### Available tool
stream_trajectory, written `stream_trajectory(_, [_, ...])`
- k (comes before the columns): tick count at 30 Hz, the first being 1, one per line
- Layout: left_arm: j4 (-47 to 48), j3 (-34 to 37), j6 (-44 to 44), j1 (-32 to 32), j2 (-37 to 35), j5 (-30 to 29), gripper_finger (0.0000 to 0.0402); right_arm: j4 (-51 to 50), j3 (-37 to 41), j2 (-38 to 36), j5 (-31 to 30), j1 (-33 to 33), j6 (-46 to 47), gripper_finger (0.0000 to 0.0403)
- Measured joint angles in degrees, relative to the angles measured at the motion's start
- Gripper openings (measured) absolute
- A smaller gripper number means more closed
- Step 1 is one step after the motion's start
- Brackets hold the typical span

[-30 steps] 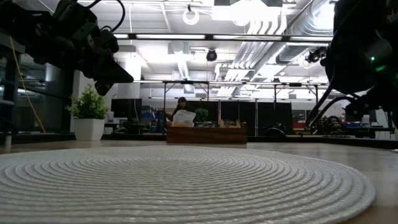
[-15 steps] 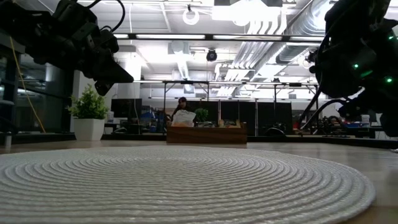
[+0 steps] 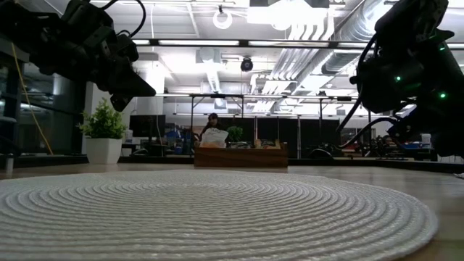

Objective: Pick & Place Tea
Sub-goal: Put the blue tea bag into the middle section of the wooden organizer

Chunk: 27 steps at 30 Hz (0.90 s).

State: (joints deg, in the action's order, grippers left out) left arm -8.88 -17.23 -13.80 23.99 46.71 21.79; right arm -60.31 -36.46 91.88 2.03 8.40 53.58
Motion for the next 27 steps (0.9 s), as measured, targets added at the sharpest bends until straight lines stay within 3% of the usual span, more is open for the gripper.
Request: stream_trajectory(27, [0.0,0.0,0.0,0.0,0.0,0.0,0.0000,2.4,0.3,0.1,1.2,-0.2,-1.6,0.0103])
